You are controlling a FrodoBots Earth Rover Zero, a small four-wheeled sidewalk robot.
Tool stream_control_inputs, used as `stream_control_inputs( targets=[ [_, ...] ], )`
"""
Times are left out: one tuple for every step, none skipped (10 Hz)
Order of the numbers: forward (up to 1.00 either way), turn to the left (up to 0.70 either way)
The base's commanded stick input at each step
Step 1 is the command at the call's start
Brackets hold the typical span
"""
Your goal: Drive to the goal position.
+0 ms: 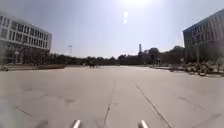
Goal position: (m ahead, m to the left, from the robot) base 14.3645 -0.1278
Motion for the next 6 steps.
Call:
stream_control_inputs(
  targets=[
    [0.7, 0.0],
    [0.7, 0.0],
    [0.7, 0.0],
    [0.7, 0.0],
    [0.7, 0.0],
    [0.7, 0.0]
  ],
)
